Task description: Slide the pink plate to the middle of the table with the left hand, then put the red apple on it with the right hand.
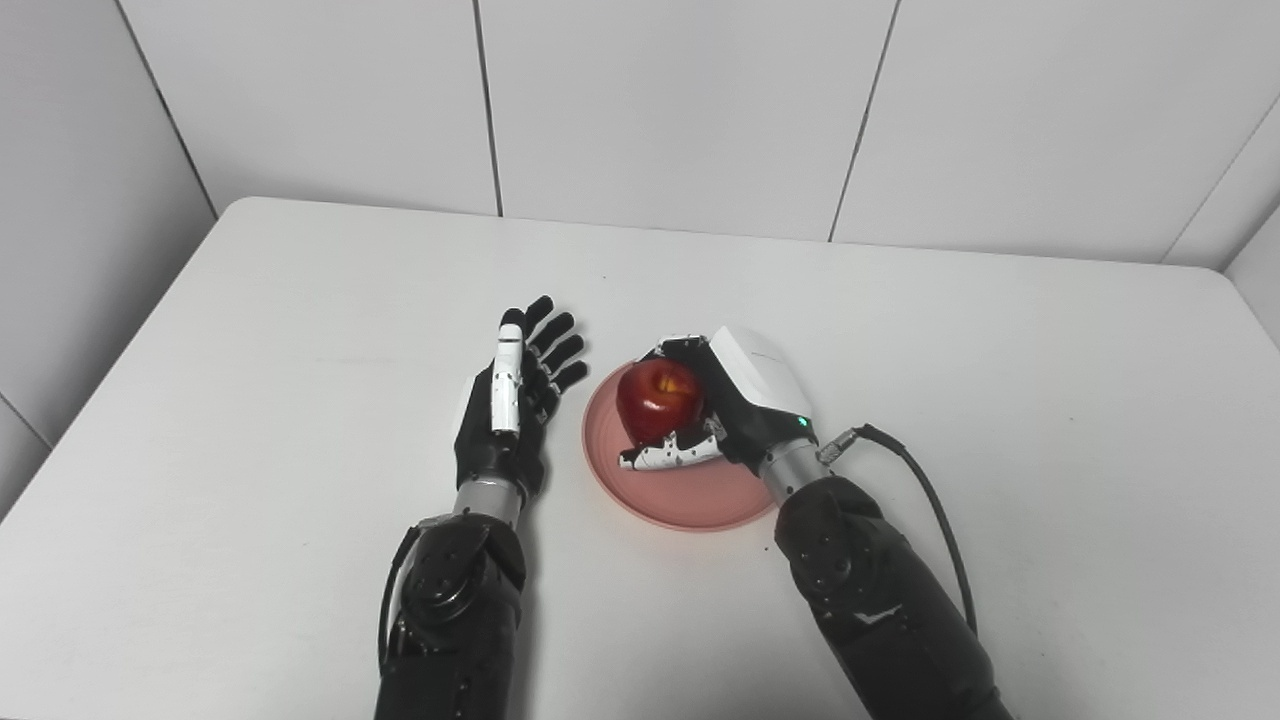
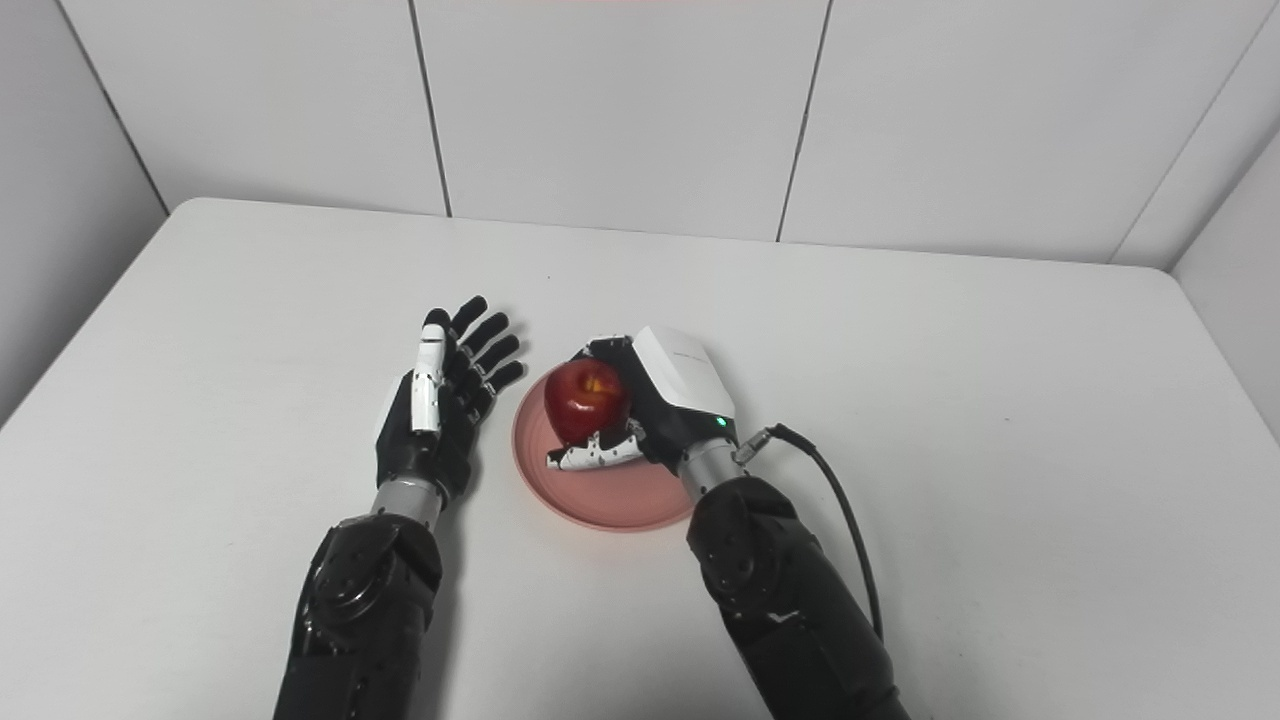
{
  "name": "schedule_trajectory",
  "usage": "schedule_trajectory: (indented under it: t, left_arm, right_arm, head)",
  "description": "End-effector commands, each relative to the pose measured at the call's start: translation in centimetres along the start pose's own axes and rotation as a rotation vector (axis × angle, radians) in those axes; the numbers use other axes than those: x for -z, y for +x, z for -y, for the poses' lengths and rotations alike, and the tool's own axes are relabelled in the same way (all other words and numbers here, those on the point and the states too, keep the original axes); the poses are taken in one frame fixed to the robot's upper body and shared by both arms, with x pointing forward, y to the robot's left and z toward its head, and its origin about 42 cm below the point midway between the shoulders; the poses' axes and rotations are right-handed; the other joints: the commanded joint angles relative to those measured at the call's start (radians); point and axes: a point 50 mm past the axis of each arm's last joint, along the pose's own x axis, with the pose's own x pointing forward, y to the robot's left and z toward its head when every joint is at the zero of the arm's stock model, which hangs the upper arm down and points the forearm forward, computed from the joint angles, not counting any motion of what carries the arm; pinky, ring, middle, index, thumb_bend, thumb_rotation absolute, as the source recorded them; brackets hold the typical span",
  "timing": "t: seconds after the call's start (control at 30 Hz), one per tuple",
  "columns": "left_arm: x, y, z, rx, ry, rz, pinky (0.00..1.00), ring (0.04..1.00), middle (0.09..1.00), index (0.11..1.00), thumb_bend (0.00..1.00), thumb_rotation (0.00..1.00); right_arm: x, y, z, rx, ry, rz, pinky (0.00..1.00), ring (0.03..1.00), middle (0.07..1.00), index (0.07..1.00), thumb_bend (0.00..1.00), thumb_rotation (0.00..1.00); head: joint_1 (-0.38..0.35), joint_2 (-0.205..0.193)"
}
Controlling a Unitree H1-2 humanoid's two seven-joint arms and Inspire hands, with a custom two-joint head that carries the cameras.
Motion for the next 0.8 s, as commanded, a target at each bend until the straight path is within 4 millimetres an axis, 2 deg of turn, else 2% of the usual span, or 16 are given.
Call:
schedule_trajectory:
  t: [0.0,0.37,0.77]
  left_arm:
    - [-0.85,0.58,0.79,0.012,-0.008,0.020,0.84,0.853,0.866,0.855,0.43,1.00]
    - [-0.84,0.61,0.77,0.010,-0.010,0.018,0.84,0.848,0.861,0.851,0.43,1.00]
    - [-0.87,0.63,0.66,0.013,-0.008,0.020,0.84,0.852,0.864,0.852,0.43,1.00]
  right_arm:
    - [-1.31,0.67,0.83,0.049,-0.003,0.082,0.30,0.388,0.477,0.488,0.51,0.13]
    - [-0.46,0.56,0.23,0.037,-0.019,0.063,0.32,0.397,0.484,0.489,0.51,0.13]
    - [-0.53,0.49,0.42,0.057,-0.028,0.046,0.31,0.401,0.485,0.487,0.52,0.14]
  head:
    - [0.000,0.001]
    - [-0.007,0.004]
    - [-0.012,0.007]
